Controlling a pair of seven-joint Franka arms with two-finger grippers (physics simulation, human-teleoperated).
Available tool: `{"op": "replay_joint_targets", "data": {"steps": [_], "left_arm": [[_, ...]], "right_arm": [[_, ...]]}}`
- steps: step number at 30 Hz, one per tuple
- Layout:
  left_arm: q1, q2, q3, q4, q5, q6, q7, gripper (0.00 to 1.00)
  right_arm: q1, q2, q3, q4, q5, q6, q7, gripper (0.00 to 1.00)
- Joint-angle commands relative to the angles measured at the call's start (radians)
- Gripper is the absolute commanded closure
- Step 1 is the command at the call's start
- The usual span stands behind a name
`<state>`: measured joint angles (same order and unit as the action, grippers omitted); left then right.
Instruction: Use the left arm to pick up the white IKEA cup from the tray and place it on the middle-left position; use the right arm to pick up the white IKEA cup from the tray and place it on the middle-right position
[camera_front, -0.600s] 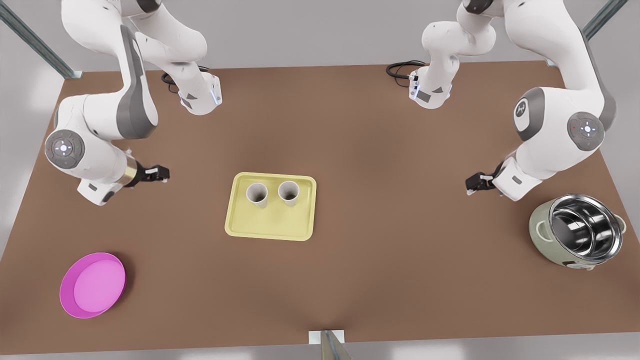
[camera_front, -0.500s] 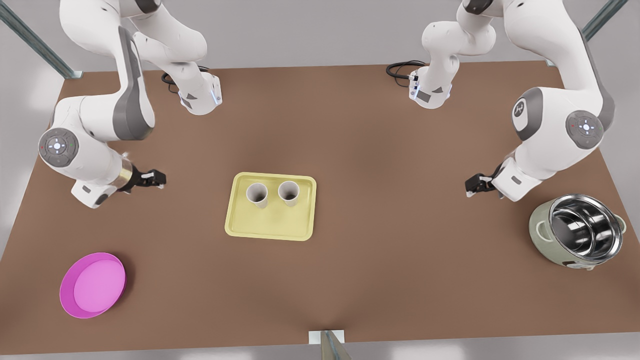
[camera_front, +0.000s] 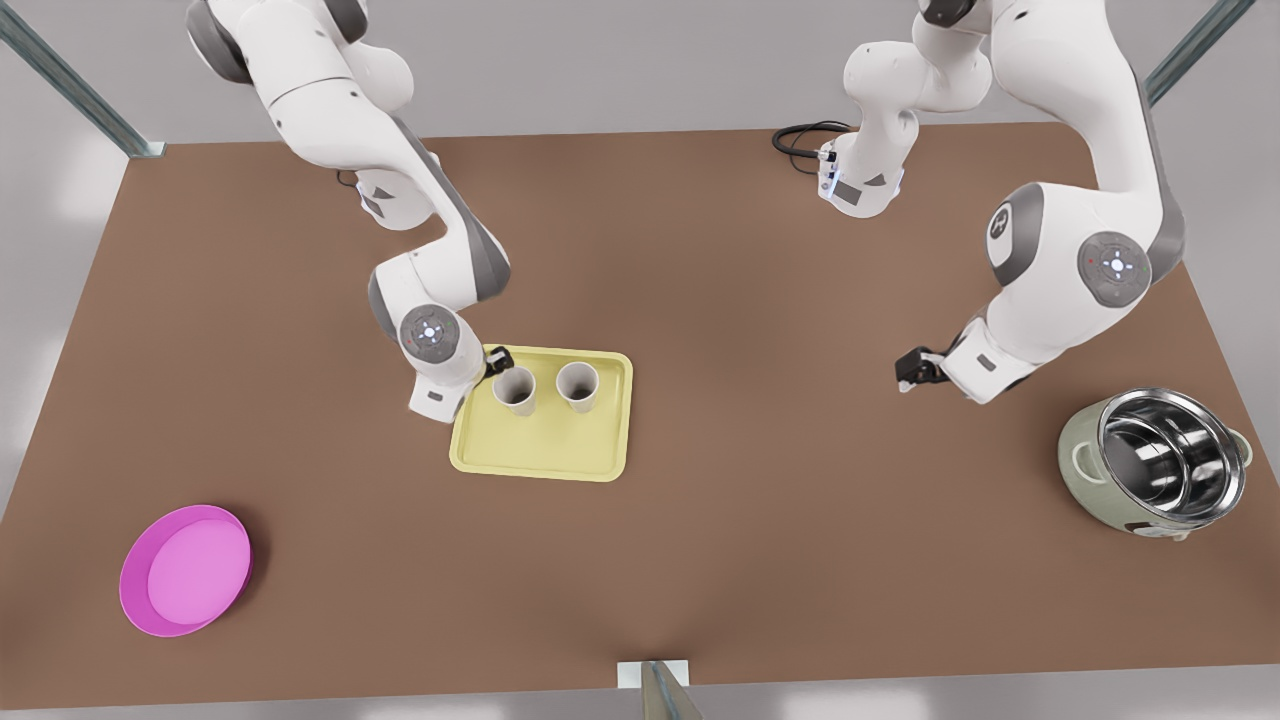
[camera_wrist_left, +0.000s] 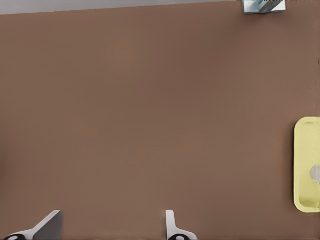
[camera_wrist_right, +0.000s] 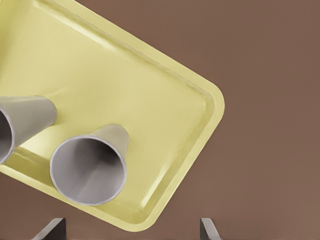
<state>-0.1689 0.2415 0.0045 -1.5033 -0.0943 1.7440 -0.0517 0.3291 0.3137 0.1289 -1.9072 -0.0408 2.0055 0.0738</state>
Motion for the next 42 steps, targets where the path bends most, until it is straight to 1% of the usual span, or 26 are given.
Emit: {"op": "replay_joint_targets", "data": {"steps": [1, 3, 5, 11, 12, 16, 17, 18, 20, 21, 22, 23, 24, 25, 28, 29, 31, 33, 35, 36, 38, 39, 42], "left_arm": [[0.002, 0.021, 0.0, 0.028, -0.064, 0.006, -0.014, 0.0], [-0.02, 0.085, -0.001, 0.094, -0.065, 0.014, -0.016, 0.0], [-0.061, 0.122, -0.001, 0.103, -0.059, 0.095, -0.082, 0.0], [-0.103, 0.128, 0.002, 0.094, -0.013, 0.123, -0.122, 0.0], [-0.119, 0.134, 0.002, 0.094, 0.045, 0.123, -0.123, 0.0], [-0.119, 0.144, 0.002, 0.092, 0.048, 0.117, -0.126, 0.0], [-0.121, 0.144, 0.002, 0.092, 0.048, 0.115, -0.128, 0.0], [-0.121, 0.142, 0.002, 0.092, 0.048, 0.104, -0.137, 0.0], [-0.124, 0.142, 0.002, 0.094, 0.048, 0.104, -0.149, 0.0], [-0.124, 0.142, 0.002, 0.092, 0.048, 0.104, -0.151, 0.0], [-0.124, 0.142, 0.002, 0.094, 0.044, 0.104, -0.151, 0.0], [-0.127, 0.142, 0.002, 0.094, 0.044, 0.104, -0.152, 0.0], [-0.124, 0.142, 0.002, 0.094, 0.044, 0.104, -0.152, 0.0], [-0.127, 0.142, 0.0, 0.095, 0.038, 0.106, -0.154, 0.0], [-0.162, 0.142, -0.011, 0.109, 0.019, 0.106, -0.218, 0.0], [-0.159, 0.148, -0.011, 0.127, 0.018, 0.117, -0.218, 0.0], [-0.162, 0.156, -0.012, 0.147, 0.011, 0.111, -0.235, 0.0], [-0.158, 0.182, -0.011, 0.147, 0.018, 0.118, -0.241, 0.0], [-0.159, 0.183, -0.011, 0.146, 0.024, 0.118, -0.241, 0.0], [-0.159, 0.183, -0.009, 0.146, 0.025, 0.118, -0.246, 0.0], [-0.184, 0.22, -0.014, 0.163, 0.024, 0.18, -0.264, 0.0], [-0.234, 0.272, -0.012, 0.215, 0.028, 0.183, -0.353, 0.0], [-0.351, 0.329, -0.012, 0.222, 0.085, 0.235, -0.576, 0.0]], "right_arm": [[0.002, -0.001, 0.003, -0.072, 0.002, 0.302, 0.288, 0.0], [0.002, 0.001, 0.005, -0.098, 0.002, 0.303, 0.287, 0.0], [0.002, 0.001, 0.009, -0.116, 0.002, 0.302, 0.288, 0.0], [0.001, 0.018, 0.015, -0.136, 0.002, 0.292, 0.287, 0.0], [0.001, 0.021, 0.015, -0.141, 0.002, 0.292, 0.288, 0.0], [-0.002, 0.056, 0.015, -0.138, 0.002, 0.3, 0.287, 0.0], [-0.004, 0.065, 0.015, -0.138, 0.002, 0.3, 0.285, 0.02], [-0.002, 0.076, 0.015, -0.138, 0.001, 0.299, 0.281, 0.1], [-0.004, 0.088, 0.015, -0.138, 0.001, 0.299, 0.281, 0.18], [-0.002, 0.096, 0.015, -0.138, 0.001, 0.294, 0.279, 0.34], [-0.004, 0.096, 0.015, -0.136, 0.001, 0.291, 0.285, 0.47], [-0.005, 0.096, 0.015, -0.136, 0.002, 0.291, 0.285, 0.56], [-0.005, 0.094, 0.015, -0.133, 0.002, 0.289, 0.288, 0.62], [-0.005, 0.093, 0.014, -0.133, 0.002, 0.286, 0.29, 0.63], [-0.01, 0.084, 0.011, -0.128, 0.002, 0.272, 0.288, 0.71], [-0.012, 0.084, 0.008, -0.127, 0.002, 0.272, 0.288, 0.76], [-0.024, 0.082, 0.006, -0.125, 0.002, 0.271, 0.287, 0.78], [-0.028, 0.079, 0.006, -0.119, 0.002, 0.271, 0.285, 0.85], [-0.048, 0.056, 0.003, -0.102, 0.002, 0.242, 0.285, 0.85], [-0.079, 0.035, 0.005, -0.073, 0.002, 0.193, 0.278, 0.86], [-0.163, 0.008, 0.005, -0.056, 0.001, 0.188, 0.225, 0.87], [-0.232, 0.007, 0.005, -0.056, 0.002, 0.188, 0.124, 0.87], [-0.384, 0.013, 0.006, -0.055, -0.001, 0.19, -0.16, 0.87]]}}
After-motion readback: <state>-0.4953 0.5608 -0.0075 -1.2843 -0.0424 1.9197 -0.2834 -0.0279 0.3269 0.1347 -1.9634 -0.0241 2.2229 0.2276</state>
